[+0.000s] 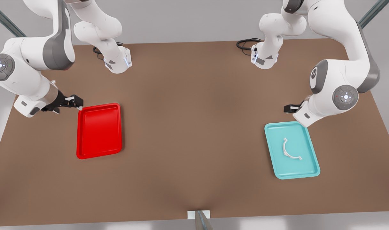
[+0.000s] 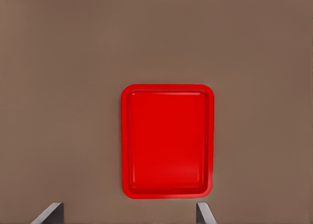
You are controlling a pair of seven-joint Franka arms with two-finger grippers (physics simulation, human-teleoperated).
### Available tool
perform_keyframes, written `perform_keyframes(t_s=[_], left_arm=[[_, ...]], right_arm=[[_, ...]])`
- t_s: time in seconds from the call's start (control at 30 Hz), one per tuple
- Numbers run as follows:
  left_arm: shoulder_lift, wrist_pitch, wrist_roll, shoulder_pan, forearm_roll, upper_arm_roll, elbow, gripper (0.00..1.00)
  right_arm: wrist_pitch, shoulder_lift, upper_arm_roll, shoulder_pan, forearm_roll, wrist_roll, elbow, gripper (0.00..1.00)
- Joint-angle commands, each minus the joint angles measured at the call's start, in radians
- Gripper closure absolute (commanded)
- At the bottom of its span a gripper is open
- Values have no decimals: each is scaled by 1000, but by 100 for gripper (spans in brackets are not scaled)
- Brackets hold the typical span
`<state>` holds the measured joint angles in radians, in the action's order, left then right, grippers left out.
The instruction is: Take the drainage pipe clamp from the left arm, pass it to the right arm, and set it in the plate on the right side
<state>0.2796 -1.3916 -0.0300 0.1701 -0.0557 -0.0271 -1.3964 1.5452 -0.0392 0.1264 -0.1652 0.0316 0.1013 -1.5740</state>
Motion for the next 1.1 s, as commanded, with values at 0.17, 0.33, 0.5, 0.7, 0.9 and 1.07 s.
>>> perform_keyframes(t_s=[0.17, 0.33, 0.5, 0.7, 0.9, 1.07], left_arm=[[121, -121, 18, -1, 0, -71, 8, 0], [351, -404, -109, -113, 27, -88, 27, 0], [501, -714, -553, -149, 137, -88, 20, 0], [547, -802, -700, -159, 140, -88, -7, 0], [555, -807, -797, -175, 145, -88, -58, 0], [553, -854, -797, -188, 191, -88, -85, 0]], right_arm=[[39, -5, 1, -43, 37, 61, -3, 0], [38, -22, 4, -39, 36, 55, 8, 0], [24, -42, 6, -37, 25, 69, 26, 0], [53, -56, 6, -36, 13, 67, 49, 0], [55, -71, 1, -39, 19, 67, 49, 0], [55, -79, 1, -37, 28, 67, 51, 0]])
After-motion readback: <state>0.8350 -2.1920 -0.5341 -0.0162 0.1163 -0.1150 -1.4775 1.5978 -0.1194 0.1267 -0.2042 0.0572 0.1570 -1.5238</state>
